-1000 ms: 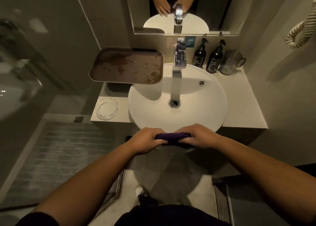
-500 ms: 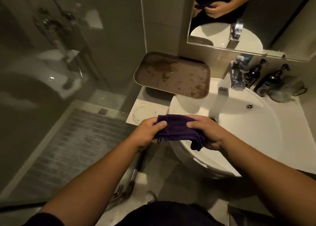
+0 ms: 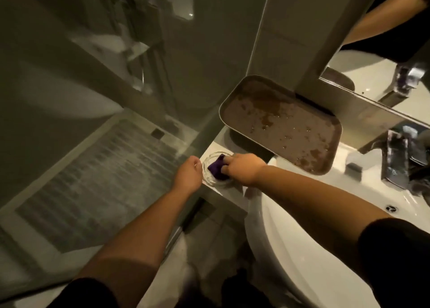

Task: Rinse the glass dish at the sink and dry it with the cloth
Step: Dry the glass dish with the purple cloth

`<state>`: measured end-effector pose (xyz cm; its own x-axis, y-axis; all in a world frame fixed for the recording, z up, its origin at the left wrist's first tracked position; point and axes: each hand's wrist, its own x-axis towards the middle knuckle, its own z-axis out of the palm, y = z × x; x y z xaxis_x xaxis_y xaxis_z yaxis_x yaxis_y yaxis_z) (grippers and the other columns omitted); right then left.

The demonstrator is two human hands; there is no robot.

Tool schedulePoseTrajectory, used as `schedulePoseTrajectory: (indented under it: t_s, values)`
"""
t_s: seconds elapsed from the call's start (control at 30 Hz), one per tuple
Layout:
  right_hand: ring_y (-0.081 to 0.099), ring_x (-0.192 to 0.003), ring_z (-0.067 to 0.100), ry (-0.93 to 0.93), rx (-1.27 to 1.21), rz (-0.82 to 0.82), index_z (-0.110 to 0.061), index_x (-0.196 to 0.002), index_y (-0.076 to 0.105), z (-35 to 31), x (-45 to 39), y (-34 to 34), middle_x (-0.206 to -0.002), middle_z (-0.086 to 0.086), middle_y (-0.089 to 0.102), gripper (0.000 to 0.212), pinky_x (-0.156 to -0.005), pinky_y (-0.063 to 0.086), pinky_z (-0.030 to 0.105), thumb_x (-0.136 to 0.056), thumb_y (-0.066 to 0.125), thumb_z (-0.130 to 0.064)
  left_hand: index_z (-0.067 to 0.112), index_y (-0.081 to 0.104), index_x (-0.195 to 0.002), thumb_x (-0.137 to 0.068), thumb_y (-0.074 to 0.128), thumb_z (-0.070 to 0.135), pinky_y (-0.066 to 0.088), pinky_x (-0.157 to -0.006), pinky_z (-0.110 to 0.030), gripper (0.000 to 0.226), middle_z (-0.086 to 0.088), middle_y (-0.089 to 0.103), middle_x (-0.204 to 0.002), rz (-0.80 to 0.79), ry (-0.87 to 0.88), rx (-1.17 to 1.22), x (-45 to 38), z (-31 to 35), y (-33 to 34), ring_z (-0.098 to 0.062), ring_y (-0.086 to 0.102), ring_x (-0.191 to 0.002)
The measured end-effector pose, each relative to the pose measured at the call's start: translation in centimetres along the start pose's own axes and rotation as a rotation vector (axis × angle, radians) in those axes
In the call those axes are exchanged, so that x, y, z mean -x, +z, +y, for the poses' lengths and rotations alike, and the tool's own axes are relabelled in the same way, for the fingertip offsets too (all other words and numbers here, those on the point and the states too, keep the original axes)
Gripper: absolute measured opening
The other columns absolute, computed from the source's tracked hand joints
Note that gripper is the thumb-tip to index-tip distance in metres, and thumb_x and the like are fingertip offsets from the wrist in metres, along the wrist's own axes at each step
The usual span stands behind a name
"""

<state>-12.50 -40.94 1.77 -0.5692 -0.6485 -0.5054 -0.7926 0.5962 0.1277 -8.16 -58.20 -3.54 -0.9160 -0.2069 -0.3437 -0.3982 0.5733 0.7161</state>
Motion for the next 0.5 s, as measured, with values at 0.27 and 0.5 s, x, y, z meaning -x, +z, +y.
schedulePoseTrajectory:
  t_s: [0.27,0.5]
  values:
    - [0.057,-0.106,0.034,-0.088,-0.114,-0.167,-0.018,-0.134,0.054,1.6,-4.0,0.1,-0.139,0.011,0.044,0.039,-0.088,0.049,0.038,-0.097,0.053,-0.03,0.008,0.046,-0.113,-0.101,0.036,0.033,0.039,-0.07,-0.036,0.029,-0.02,0.064,-0.11,-0.179,0.11,-0.529,-3.7,1.0,1.4,-0.038,0.059,-0.097]
    - [0.059,-0.081,0.027,0.181,-0.197,-0.104,-0.019,-0.113,0.062,0.0,-3.1,0.5,-0.107,0.006,0.059,0.029,-0.064,0.048,0.036,-0.084,0.068,-0.021,0.006,0.038,-0.112,-0.096,0.036,0.014,0.039,-0.062,-0.037,0.018,-0.019,0.065,-0.103,-0.132,0.074,-0.593,-3.2,0.5,2.7,-0.037,0.061,-0.088]
